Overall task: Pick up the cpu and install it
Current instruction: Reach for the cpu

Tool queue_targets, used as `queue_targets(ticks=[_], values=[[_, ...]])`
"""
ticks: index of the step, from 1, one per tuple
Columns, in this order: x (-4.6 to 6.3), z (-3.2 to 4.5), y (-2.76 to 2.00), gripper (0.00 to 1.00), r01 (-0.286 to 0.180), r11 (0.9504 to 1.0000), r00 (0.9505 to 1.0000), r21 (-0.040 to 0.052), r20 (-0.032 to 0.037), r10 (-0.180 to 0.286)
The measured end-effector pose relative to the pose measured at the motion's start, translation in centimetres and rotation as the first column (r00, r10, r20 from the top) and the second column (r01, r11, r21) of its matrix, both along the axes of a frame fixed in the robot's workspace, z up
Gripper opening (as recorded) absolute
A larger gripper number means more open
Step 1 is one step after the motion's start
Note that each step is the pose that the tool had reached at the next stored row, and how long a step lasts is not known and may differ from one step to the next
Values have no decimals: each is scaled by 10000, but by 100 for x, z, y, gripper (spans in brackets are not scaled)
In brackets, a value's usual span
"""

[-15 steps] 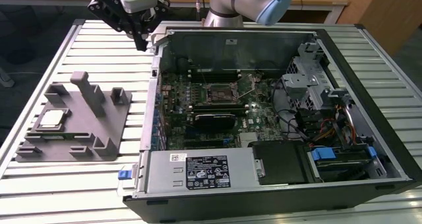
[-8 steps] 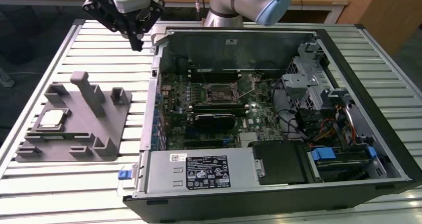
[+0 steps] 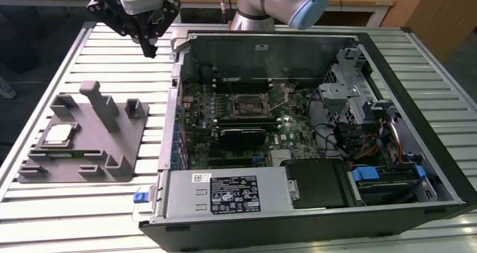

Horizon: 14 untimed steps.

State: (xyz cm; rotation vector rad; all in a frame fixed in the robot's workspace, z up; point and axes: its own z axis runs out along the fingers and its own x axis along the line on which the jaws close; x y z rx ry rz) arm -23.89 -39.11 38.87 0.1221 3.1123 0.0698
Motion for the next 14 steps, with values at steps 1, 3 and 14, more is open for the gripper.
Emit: queue_targets(ticks=[1,3,14], values=[[-8,0,0,11,0,10000,10000,0,1,0],[-25,0,0,11,-1,10000,10000,0,0,1],[-112,0,0,11,0,10000,10000,0,0,0]])
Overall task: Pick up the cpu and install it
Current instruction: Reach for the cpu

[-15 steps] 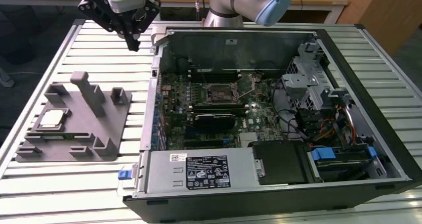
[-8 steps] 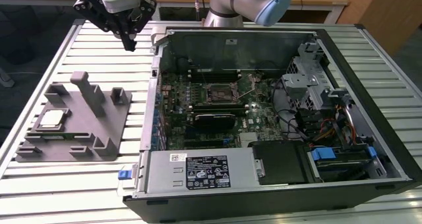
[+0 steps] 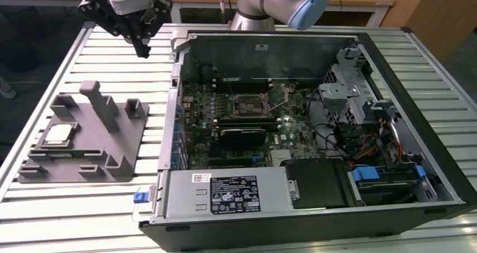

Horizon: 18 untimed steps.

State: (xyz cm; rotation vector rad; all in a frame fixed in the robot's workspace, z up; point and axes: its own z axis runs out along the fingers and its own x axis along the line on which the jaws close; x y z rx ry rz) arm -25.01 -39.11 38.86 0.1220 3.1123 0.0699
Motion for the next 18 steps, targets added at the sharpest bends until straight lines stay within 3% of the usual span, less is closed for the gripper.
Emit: queue_targets(ticks=[18], values=[[-120,0,0,11,0,10000,10000,0,-1,0]])
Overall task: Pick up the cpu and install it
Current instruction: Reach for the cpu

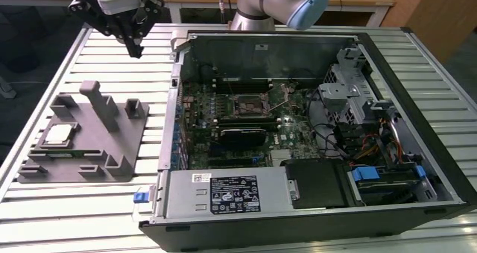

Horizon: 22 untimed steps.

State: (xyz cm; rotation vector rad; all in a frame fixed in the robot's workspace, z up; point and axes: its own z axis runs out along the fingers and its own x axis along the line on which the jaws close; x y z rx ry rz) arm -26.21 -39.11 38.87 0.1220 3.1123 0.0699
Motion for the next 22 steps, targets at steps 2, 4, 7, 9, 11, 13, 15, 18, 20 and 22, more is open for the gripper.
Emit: queue_targets(ticks=[2,4,7,9,11,13,15,18,20,22], values=[[-5,0,0,11,0,10000,10000,0,0,0],[-8,0,0,11,0,10000,10000,0,1,0],[-23,-1,0,11,1,10000,10000,-1,0,-1],[-43,-4,0,11,0,10000,10000,0,0,0],[-69,-7,0,11,0,10000,10000,0,0,0],[-99,-11,0,11,-1,10000,10000,1,1,1],[-135,-14,0,11,-1,10000,10000,1,0,1],[-196,-19,0,11,1,10000,10000,1,0,-1],[-237,-23,0,11,1,10000,10000,1,0,-1],[-279,-26,0,11,0,10000,10000,2,0,0]])
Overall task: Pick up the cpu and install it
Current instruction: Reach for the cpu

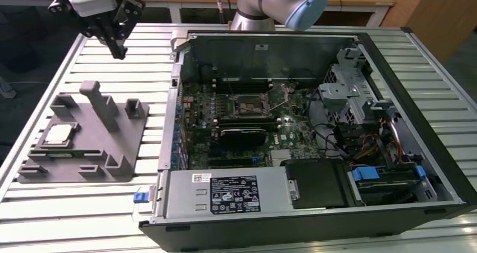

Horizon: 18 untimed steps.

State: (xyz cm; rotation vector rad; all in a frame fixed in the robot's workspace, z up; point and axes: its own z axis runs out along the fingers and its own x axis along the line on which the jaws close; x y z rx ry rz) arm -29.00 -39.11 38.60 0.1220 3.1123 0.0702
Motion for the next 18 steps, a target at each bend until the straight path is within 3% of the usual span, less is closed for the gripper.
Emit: queue_targets(ticks=[18], values=[[-344,-19,0,11,0,10000,10000,4,1,0]])
